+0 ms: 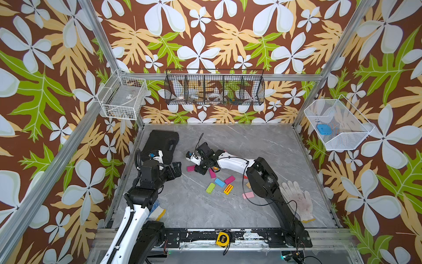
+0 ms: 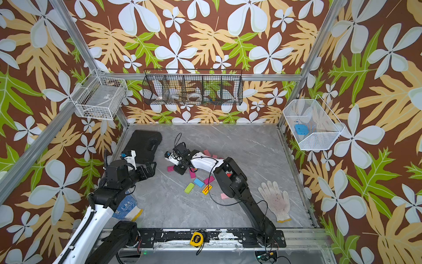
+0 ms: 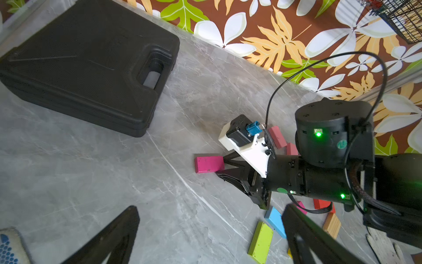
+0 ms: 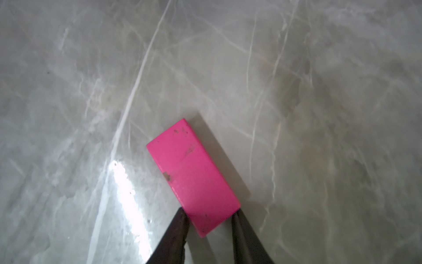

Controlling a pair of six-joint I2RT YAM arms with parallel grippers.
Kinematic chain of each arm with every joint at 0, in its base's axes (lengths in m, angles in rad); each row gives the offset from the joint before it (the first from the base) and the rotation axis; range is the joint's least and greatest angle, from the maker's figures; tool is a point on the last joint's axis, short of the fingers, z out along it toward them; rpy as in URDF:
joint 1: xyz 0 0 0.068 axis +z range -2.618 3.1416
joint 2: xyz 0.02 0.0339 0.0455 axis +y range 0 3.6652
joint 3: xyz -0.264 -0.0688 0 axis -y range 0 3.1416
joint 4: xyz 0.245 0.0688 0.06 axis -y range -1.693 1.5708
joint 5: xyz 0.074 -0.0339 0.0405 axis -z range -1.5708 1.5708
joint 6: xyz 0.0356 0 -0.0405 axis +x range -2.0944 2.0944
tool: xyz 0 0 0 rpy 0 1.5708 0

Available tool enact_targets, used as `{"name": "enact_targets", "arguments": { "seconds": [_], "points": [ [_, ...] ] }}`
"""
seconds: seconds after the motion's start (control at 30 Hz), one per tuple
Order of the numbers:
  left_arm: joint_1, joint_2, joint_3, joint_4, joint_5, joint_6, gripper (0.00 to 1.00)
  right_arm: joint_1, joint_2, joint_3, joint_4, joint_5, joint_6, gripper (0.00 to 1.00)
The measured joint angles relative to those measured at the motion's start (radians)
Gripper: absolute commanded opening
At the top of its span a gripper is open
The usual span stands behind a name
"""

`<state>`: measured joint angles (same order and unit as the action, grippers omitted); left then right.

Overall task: Assemble the number 7 with building blocks
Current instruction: Adjust the building block at the center of the board.

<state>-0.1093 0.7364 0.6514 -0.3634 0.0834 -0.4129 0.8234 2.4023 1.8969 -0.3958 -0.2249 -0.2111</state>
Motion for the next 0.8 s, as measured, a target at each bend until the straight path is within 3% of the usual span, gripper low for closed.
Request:
{"name": "enact_targets", "arguments": {
  "seconds": [0.43,0.8],
  "points": [
    [0.0,-0.077,-0.006,-0.022,-0.102,-0.004,1.0,0.021,0.103,0.151,0.021,-0.007,0.096,0.57],
    [0.0,-0.076,-0.006,-0.022,-0.122,-0.004,1.0,0.021,0.129,0.153,0.131,0.015,0.259,0.55]
  ]
}}
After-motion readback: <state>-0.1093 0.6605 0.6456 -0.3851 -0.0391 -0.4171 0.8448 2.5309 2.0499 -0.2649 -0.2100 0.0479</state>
